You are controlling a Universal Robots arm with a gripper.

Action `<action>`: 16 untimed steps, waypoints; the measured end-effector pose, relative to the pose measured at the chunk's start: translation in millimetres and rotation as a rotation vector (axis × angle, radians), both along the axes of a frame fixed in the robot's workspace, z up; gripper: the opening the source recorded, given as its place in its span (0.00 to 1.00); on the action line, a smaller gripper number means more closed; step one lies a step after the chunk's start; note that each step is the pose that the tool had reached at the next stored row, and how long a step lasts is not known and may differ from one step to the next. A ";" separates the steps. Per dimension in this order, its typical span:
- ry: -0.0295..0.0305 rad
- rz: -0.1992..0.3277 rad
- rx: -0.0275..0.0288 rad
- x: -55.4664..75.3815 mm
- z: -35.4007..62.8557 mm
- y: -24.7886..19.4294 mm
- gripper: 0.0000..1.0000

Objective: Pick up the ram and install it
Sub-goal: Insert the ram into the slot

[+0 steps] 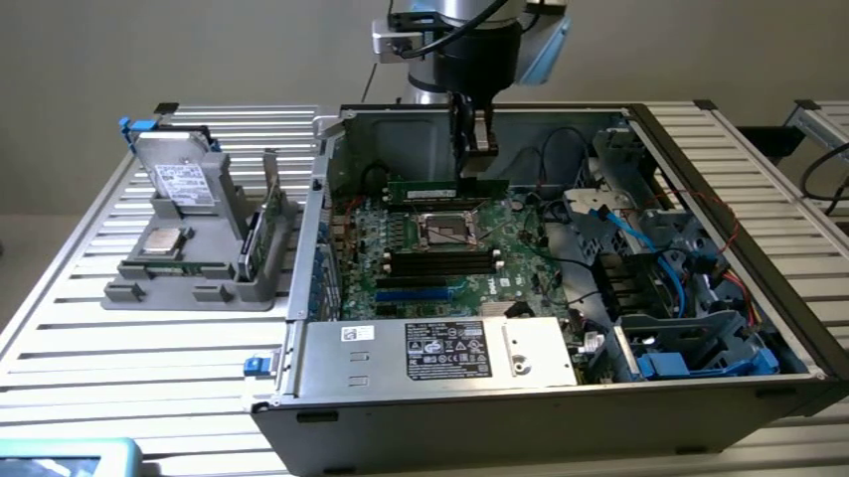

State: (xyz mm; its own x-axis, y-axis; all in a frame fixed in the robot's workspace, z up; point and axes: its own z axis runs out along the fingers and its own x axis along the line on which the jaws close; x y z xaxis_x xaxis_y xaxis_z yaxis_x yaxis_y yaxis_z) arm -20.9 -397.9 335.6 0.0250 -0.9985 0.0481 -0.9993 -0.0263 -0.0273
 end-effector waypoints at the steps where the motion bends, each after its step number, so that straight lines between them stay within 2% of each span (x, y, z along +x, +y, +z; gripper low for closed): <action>1: -0.0001 0.005 -0.0022 -0.1 -1.0 0.5 0.14; 5: -0.0002 0.019 -0.0121 -0.6 -7.8 1.5 0.14; 6: -0.0005 0.019 -0.0194 -0.6 -11.1 6.9 0.14; 7: -0.0004 0.019 -0.0369 -0.6 -13.7 15.7 0.14; 8: -0.0004 0.019 -0.0444 -0.6 -20.2 15.4 0.14; 16: -0.0005 0.019 -0.0442 -0.4 -28.4 6.8 0.14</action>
